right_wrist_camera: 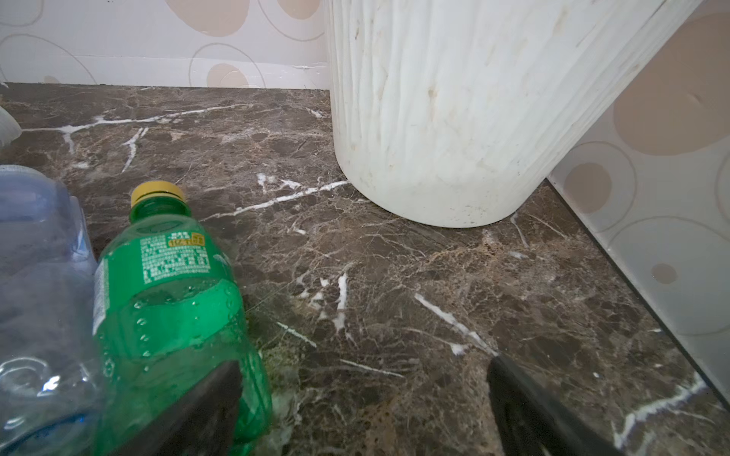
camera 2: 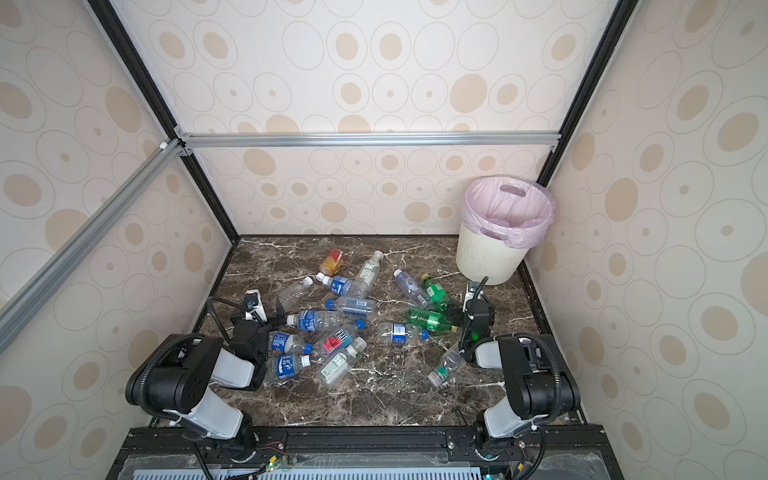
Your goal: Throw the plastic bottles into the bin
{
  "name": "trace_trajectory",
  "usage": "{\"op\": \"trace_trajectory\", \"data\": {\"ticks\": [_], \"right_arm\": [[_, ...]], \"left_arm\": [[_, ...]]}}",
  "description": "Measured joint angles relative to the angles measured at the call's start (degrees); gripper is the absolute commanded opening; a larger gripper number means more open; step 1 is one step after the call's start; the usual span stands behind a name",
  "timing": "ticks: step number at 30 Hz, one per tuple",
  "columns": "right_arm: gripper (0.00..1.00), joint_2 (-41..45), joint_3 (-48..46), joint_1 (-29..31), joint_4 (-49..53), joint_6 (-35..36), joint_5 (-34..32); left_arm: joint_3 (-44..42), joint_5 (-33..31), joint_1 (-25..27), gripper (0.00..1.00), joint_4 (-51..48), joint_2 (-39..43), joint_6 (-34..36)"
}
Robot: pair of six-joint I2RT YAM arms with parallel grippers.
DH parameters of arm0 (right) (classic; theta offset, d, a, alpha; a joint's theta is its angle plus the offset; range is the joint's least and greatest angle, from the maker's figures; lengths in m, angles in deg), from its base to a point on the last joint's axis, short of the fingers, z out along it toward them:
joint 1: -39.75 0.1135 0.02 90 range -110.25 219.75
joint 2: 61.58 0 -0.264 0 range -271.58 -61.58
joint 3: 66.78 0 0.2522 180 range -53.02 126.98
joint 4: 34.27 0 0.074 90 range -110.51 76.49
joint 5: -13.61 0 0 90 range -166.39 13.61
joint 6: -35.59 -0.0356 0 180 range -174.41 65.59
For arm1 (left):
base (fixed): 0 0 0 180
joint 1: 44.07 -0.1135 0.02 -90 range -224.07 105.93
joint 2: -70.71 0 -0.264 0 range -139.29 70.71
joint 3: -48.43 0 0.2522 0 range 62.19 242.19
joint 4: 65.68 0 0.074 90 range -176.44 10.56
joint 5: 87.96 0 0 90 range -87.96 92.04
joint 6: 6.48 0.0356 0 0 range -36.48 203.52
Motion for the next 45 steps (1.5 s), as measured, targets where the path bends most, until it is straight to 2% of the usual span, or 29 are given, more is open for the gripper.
{"op": "trace_trajectory", "data": {"ticks": [23, 32, 37, 41, 45], "right_arm": [[1.00, 0.5, 0.1, 0.0, 1.0, -0.2, -0.6], [1.00, 13.2, 2.5, 1.9, 12.9, -1.4, -6.8], [1.00, 19.5, 5.5, 3.8, 24.3, -4.9, -7.4], [1.00, 22.4, 13.4, 6.2, 38.1, -6.6, -7.5], [1.00, 23.8, 25.6, 8.3, 52.8, -7.4, -7.2]], "left_arm": [[0.0, 1.0, -0.2, 0.99, -1.1, 0.9, 0.0], [4.9, -4.1, -0.2, 0.99, -20.4, 21.3, -1.0], [9.6, -4.8, 0.5, 0.99, -33.9, 29.6, -4.8], [15.3, -2.2, 2.3, 0.99, -44.1, 33.1, -10.3], [25.9, 1.0, 6.8, 0.99, -55.4, 30.8, -14.9]]}}
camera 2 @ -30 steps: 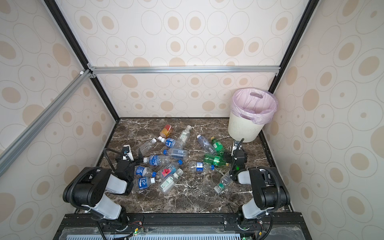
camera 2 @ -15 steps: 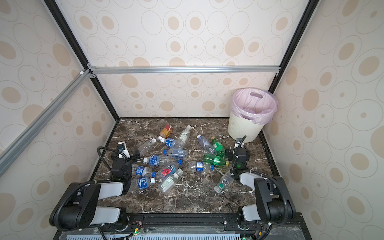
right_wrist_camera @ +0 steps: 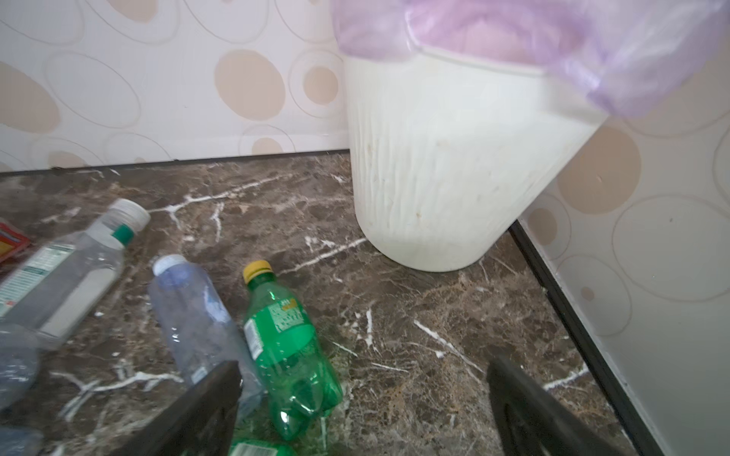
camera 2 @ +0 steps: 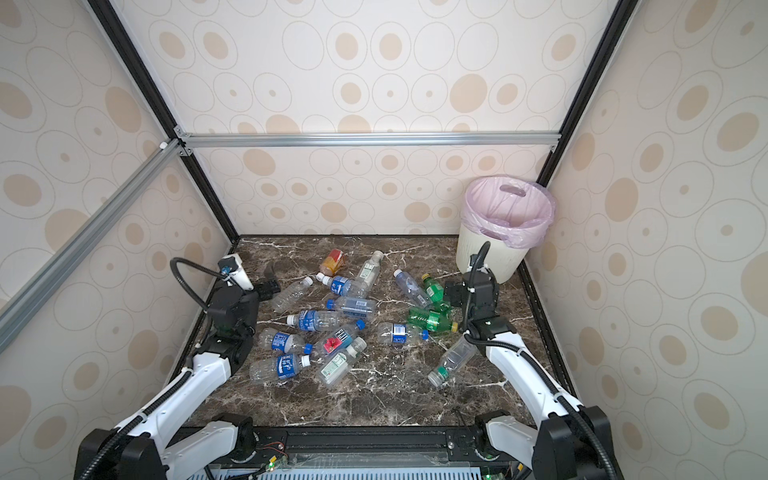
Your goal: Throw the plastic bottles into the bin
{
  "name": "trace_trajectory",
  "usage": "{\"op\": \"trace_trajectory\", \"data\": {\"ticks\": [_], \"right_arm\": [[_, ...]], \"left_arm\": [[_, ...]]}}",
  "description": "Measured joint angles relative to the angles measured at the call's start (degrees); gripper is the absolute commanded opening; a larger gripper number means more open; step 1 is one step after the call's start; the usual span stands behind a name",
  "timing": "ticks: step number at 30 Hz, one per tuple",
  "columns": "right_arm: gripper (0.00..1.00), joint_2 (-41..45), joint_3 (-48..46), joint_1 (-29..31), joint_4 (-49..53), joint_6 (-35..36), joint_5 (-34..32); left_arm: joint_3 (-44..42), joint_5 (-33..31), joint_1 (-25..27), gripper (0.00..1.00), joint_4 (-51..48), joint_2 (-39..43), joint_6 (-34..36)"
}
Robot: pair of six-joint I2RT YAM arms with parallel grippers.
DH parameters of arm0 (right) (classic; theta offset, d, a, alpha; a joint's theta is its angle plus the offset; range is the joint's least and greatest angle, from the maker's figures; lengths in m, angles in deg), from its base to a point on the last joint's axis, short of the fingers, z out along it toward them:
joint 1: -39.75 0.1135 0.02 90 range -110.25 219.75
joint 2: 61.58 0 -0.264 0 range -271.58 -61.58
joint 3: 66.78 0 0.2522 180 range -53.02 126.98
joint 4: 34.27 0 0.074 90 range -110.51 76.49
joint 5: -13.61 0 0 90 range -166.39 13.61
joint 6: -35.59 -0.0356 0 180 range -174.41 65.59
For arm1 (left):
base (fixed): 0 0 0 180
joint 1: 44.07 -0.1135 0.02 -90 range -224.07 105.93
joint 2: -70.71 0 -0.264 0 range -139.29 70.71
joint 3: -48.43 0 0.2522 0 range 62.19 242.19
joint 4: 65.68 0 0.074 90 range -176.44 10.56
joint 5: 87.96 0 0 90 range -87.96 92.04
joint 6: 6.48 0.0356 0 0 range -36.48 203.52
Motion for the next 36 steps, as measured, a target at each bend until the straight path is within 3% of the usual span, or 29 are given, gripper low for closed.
{"op": "trace_trajectory", "data": {"ticks": [7, 16, 25, 32, 36], "right_arm": [[0.99, -3.7, 25.6, 0.2, 20.5, 1.0, -0.1], [0.96, -21.4, 54.6, -1.2, 36.9, 5.6, 4.5], [0.90, -39.3, 76.8, -6.4, 47.1, 8.2, 10.8], [0.72, -51.5, 95.3, -11.4, 53.1, 9.2, 17.2], [0.64, -55.2, 96.7, -12.4, 54.4, 9.9, 19.6]], "left_arm": [[14.3, 10.1, 9.3, 0.99, -11.2, -8.2, -4.0], [26.1, 17.1, 20.5, 0.99, -15.5, -18.0, -6.2], [30.3, 19.4, 23.0, 0.99, -16.3, -20.8, -7.0], [30.3, 19.3, 23.8, 0.99, -15.9, -22.1, -7.2], [30.8, 19.0, 24.3, 0.99, -16.3, -25.0, -7.4]]}}
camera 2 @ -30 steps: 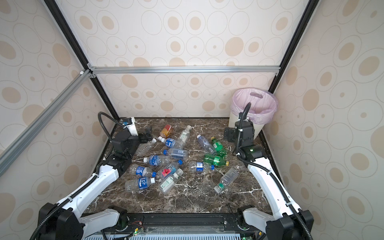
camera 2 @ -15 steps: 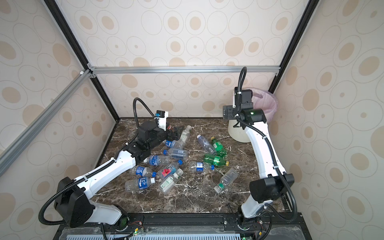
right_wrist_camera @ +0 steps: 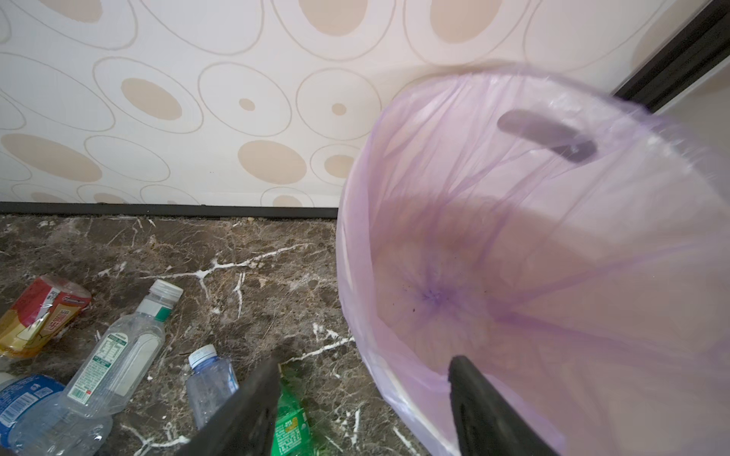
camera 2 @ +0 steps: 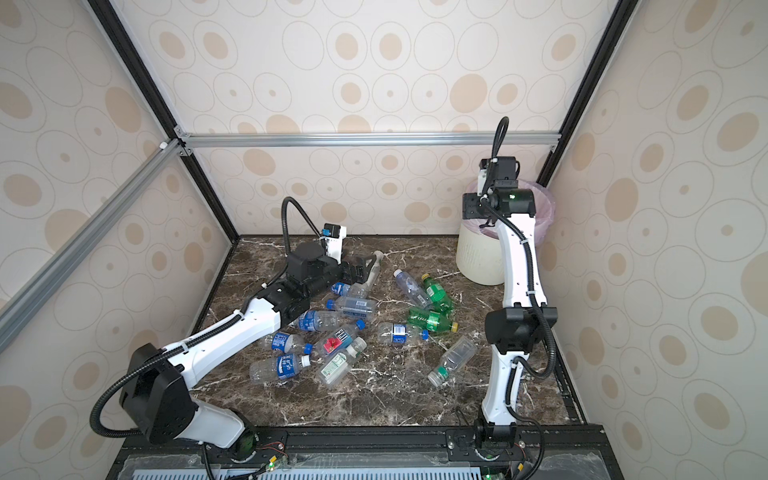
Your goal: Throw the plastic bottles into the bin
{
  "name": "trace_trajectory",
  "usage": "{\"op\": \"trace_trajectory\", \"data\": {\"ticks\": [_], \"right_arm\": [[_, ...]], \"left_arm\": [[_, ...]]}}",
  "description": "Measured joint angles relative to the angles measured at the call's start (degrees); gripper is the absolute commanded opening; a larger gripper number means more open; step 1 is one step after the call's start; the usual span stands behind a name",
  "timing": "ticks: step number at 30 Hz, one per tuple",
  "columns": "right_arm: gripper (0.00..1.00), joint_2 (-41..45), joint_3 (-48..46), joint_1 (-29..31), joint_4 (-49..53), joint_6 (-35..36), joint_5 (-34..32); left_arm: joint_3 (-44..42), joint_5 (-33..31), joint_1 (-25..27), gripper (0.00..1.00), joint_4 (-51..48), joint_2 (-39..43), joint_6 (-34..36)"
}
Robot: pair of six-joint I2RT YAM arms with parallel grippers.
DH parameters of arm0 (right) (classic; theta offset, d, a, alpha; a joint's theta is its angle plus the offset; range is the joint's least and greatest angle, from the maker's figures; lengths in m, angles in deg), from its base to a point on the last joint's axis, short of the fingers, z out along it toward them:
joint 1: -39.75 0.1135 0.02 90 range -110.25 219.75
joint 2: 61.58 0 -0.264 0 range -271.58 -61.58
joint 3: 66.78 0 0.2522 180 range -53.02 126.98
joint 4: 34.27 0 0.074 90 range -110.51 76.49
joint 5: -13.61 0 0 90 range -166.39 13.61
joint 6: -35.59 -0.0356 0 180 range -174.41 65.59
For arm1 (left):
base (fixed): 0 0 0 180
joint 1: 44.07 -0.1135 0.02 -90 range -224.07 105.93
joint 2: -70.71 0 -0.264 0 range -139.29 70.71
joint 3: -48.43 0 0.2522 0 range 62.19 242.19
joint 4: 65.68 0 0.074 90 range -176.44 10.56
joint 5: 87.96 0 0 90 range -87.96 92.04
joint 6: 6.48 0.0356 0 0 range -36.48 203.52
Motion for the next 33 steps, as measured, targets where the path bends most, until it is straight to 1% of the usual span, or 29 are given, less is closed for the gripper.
{"op": "trace_trajectory", "data": {"ticks": [5, 9, 14, 18, 20, 24, 26, 30, 33], "right_arm": [[0.55, -2.4, 0.0, 0.3, 0.4, 0.8, 1.8], [0.44, -3.0, 0.7, 0.2, 0.2, 2.3, 2.1], [0.39, -3.7, 1.3, 0.2, -0.2, 4.2, 1.2], [0.33, -4.7, 1.3, 0.2, -1.1, 5.6, 0.4], [0.23, -5.1, 1.3, 0.2, -1.5, 6.2, 0.2], [0.10, -5.4, 1.3, 0.2, -2.1, 6.3, 1.0], [0.05, -5.4, 1.3, 0.3, -2.2, 6.3, 2.1], [0.00, -5.3, 1.2, 0.4, -1.9, 4.6, 2.3], [0.00, -4.6, 0.2, 0.5, -1.9, 3.7, 2.8]], "left_arm": [[0.2, -0.3, 0.2, 0.99, -0.6, -1.9, 0.0], [0.9, -0.6, 0.2, 0.99, -1.2, -2.1, 0.0], [4.0, -1.4, 0.3, 0.99, -3.3, -3.9, 0.0], [4.0, -2.5, 0.4, 0.99, -4.4, -4.1, 0.0], [4.0, -3.0, 0.4, 0.99, -4.4, -4.1, 0.0], [4.0, -3.9, 0.5, 0.99, -4.4, -4.0, 0.0], [4.0, -4.3, 0.5, 0.99, -4.5, -3.8, -0.2], [4.0, -4.9, 0.5, 0.99, -4.8, -3.1, -1.0], [3.9, -5.6, 0.6, 0.99, -5.6, -1.8, -1.9]]}}
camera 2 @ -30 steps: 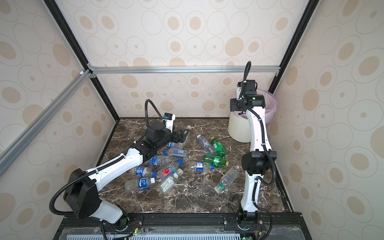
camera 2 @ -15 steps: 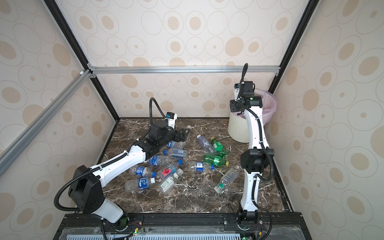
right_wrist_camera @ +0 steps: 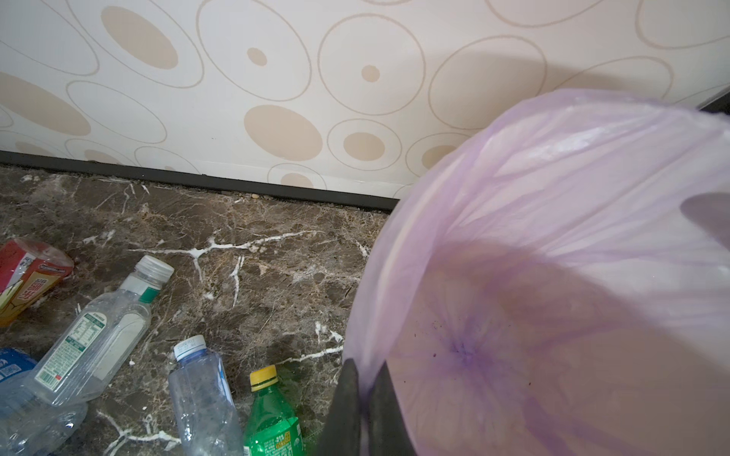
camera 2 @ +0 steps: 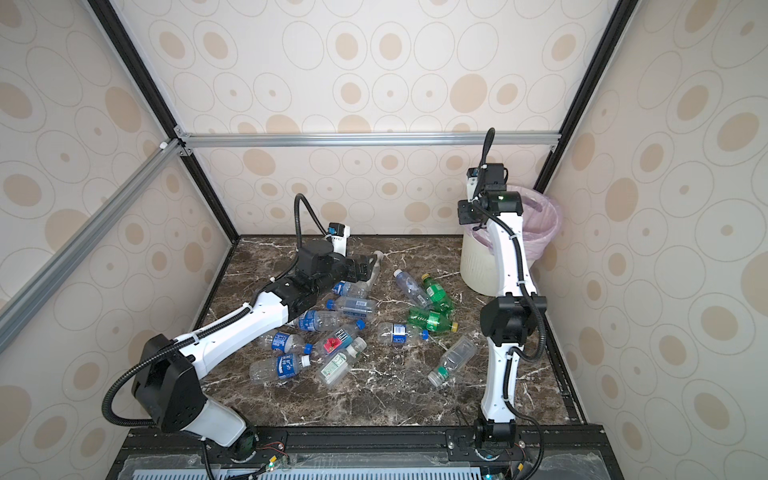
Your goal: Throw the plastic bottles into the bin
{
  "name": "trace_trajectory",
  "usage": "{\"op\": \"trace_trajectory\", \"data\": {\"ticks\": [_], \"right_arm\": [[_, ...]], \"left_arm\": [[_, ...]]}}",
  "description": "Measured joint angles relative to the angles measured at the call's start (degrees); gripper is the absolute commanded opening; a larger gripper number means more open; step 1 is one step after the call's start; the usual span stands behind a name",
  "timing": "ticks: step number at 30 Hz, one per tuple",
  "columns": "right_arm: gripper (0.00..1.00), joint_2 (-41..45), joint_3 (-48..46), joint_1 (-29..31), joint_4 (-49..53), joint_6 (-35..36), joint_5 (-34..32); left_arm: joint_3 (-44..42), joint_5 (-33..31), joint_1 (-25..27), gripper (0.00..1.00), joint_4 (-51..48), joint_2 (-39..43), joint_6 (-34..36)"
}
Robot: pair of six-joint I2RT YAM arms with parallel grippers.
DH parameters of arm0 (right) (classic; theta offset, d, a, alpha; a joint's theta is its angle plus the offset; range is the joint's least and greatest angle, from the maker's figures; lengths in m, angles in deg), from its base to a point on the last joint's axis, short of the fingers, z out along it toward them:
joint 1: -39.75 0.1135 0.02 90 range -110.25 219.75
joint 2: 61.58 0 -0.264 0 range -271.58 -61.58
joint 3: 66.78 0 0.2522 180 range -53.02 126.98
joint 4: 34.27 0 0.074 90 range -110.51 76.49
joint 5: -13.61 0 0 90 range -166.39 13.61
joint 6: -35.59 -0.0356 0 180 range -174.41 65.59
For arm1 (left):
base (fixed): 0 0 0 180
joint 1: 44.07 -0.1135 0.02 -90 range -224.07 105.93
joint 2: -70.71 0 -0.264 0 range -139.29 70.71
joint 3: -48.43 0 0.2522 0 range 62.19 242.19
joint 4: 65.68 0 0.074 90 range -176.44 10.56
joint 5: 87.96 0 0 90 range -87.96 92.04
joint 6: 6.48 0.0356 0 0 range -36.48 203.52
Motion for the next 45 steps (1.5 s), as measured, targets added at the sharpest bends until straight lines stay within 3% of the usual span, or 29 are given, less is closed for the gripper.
{"op": "trace_trajectory", "data": {"ticks": [13, 25, 29, 31, 35, 39, 42, 45], "right_arm": [[0.00, 1.3, -1.4, 7.0, 0.6, -4.1, 6.6], [0.00, 1.3, -1.4, 14.1, 1.1, -6.7, 9.9], [0.13, 1.3, -1.4, 15.4, 1.2, -7.8, 9.8], [0.28, 1.3, -1.4, 15.7, 1.5, -8.6, 10.0], [0.44, 1.3, -1.4, 16.1, 2.9, -10.4, 9.6], [0.79, 1.9, -1.8, 16.2, 3.5, -11.4, 7.7], [0.99, 3.5, -2.6, 16.2, 3.7, -12.9, 5.6], [1.00, 7.0, -4.4, 16.2, 3.4, -14.4, 2.9]], "left_arm": [[-7.3, -8.4, 0.1, 0.99, -0.7, 9.9, -2.1], [-9.2, -13.0, 0.1, 0.99, -4.1, 11.6, -7.3], [-9.2, -13.7, 0.1, 0.99, -8.6, 11.5, -10.3], [-9.2, -13.9, 0.1, 0.99, -11.1, 11.5, -11.5], [-9.2, -14.1, 0.1, 0.99, -15.2, 11.5, -12.6], [-9.2, -14.0, 0.2, 0.99, -18.1, 12.7, -12.7], [-9.2, -13.8, 0.2, 0.99, -19.1, 14.4, -12.5], [-9.2, -13.5, 0.2, 0.99, -19.5, 16.5, -11.8]]}}
